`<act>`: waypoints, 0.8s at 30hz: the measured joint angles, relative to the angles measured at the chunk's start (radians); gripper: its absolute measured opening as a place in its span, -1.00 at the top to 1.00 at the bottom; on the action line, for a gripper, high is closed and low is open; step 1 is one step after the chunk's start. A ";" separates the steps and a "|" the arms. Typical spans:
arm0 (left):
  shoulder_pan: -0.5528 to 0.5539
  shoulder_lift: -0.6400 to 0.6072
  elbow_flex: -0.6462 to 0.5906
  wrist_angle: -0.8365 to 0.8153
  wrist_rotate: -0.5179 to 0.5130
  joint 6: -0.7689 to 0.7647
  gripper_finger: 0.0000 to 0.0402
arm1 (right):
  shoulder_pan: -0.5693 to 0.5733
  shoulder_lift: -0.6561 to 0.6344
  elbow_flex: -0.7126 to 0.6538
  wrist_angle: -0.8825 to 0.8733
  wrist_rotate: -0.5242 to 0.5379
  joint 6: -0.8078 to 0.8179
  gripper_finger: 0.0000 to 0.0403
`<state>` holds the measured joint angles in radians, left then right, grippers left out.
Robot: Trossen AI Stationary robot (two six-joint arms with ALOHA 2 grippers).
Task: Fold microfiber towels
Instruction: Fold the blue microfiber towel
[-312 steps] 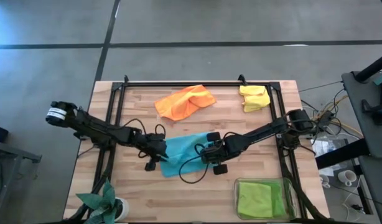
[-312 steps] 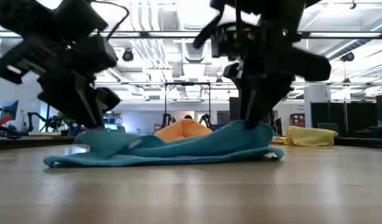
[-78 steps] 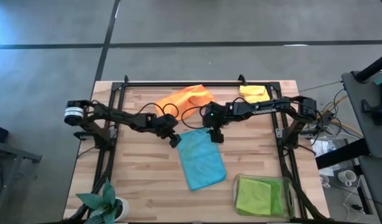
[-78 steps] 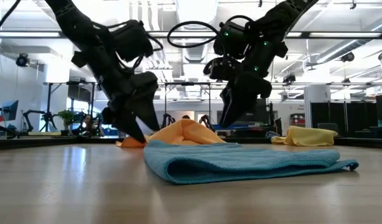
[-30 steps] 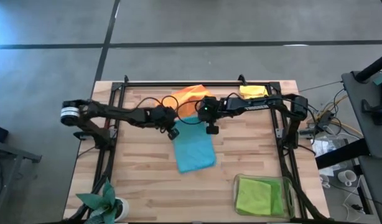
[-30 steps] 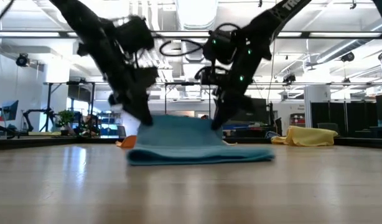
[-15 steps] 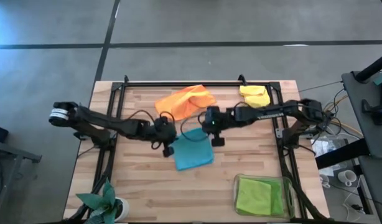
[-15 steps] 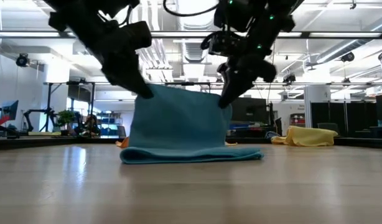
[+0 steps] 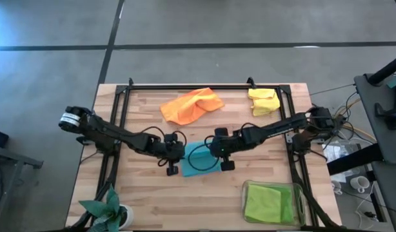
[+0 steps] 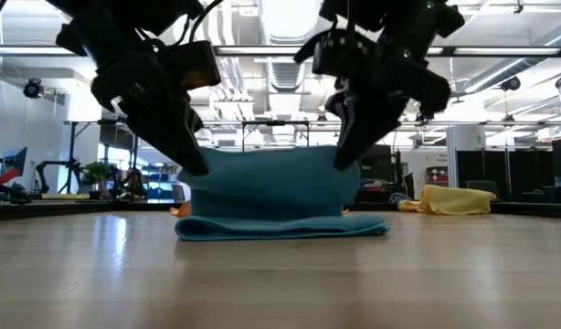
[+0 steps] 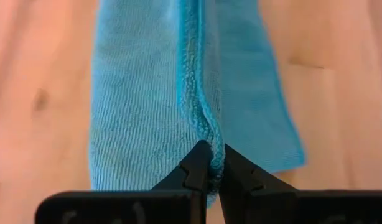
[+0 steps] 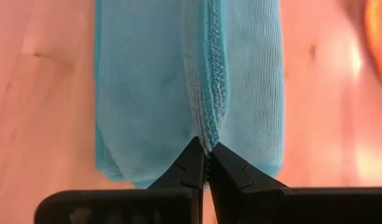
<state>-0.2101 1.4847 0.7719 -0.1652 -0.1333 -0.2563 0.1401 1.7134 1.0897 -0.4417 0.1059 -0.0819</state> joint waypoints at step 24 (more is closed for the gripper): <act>-0.080 0.130 0.000 0.197 0.078 -0.106 0.96 | 0.076 0.034 0.000 -0.031 0.123 -0.039 0.93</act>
<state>-0.2901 1.6142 0.7719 0.0317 -0.0549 -0.3622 0.2161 1.7474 1.0894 -0.4729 0.2285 -0.1208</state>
